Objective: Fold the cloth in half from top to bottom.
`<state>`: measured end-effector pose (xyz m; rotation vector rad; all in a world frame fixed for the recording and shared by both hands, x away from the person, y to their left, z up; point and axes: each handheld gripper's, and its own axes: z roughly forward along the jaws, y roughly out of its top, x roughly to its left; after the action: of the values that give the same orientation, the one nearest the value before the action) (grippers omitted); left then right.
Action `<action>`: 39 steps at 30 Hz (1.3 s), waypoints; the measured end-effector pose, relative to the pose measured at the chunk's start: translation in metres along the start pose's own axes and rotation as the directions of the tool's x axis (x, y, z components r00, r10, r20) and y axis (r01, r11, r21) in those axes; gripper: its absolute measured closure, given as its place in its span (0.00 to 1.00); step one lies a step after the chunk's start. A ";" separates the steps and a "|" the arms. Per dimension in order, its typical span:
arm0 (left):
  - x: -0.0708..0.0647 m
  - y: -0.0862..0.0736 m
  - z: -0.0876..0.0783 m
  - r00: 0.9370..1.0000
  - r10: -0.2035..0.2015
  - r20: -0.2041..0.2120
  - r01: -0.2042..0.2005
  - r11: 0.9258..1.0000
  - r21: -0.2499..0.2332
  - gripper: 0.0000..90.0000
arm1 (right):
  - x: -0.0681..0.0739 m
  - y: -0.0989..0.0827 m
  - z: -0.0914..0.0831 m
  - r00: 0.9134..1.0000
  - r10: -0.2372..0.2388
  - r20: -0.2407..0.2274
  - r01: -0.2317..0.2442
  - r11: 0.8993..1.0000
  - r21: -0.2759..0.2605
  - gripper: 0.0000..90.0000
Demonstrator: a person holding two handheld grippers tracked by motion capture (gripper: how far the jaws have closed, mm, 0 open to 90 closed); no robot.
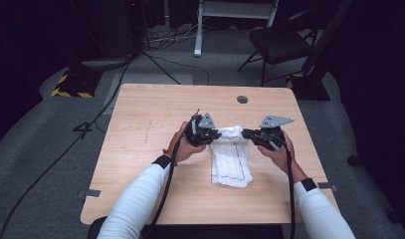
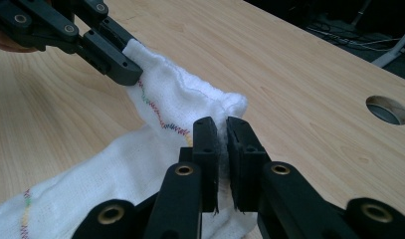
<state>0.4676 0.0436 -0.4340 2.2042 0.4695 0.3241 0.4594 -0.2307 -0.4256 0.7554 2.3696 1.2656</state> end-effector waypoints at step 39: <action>-0.050 -0.021 -0.010 0.995 0.058 0.086 -0.059 0.998 0.003 0.92 | 0.035 -0.026 -0.024 0.995 -0.058 -0.086 0.063 0.997 0.045 0.93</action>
<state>0.4144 0.0411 -0.4477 2.2306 0.3601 0.2583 0.4112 -0.2373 -0.4367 0.6508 2.4787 1.2434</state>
